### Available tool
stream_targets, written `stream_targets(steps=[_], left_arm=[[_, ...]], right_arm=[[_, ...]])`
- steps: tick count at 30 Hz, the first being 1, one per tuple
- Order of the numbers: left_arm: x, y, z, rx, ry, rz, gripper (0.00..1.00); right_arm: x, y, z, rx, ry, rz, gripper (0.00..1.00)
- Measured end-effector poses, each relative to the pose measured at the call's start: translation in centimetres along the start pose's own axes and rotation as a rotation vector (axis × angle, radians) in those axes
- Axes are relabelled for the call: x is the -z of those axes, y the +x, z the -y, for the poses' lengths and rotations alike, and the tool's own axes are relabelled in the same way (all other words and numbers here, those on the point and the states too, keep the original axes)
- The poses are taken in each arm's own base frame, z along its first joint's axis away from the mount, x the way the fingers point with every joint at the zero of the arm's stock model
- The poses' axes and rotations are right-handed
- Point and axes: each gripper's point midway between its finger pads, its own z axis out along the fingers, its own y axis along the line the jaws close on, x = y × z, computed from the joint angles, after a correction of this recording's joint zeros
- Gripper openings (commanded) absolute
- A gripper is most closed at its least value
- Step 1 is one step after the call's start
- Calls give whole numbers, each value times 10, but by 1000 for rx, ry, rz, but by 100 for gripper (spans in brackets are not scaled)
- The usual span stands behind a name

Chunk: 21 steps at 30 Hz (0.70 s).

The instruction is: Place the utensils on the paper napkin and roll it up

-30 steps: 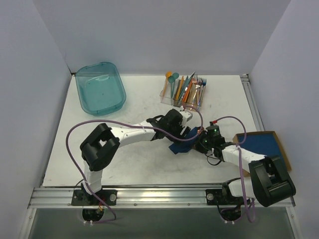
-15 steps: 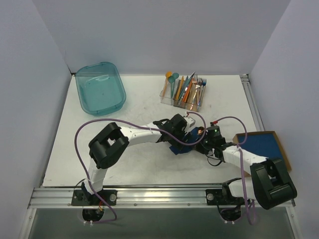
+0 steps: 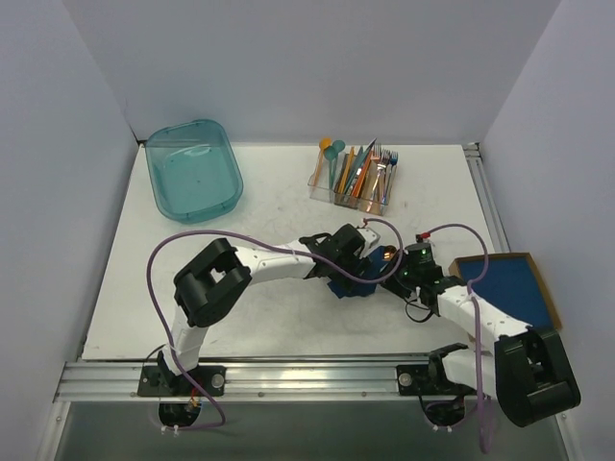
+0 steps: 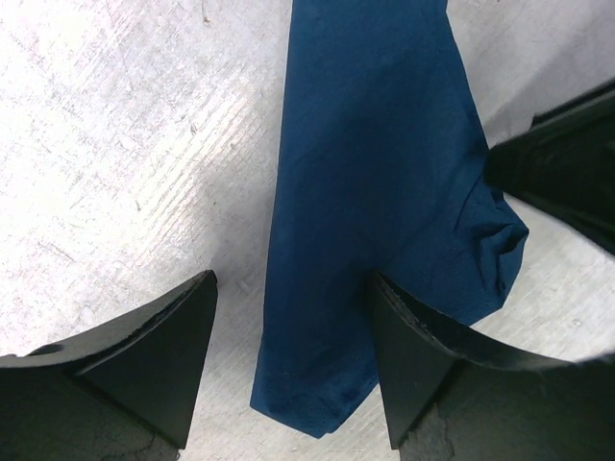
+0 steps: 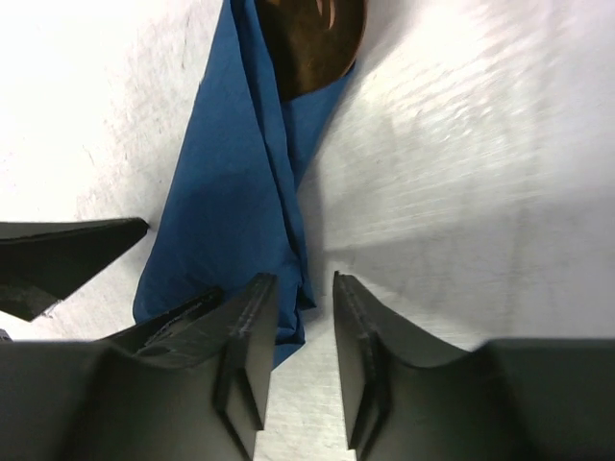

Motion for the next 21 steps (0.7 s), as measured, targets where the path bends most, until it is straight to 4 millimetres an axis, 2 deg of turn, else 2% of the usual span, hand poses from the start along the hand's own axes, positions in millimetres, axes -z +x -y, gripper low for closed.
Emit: stream_targets(steps=[6,10,21], left_arm=[[-1,0,2,0,-9,8,72],[-1,-1,3,7,-9,11,72],[-2,-1,3,10,-8,18,71]], right_arm=[[7,-25,0,1,23,65,39],[7,-37,-3,8,29,87,40],[-10,-43,-3,29,66,60,45]])
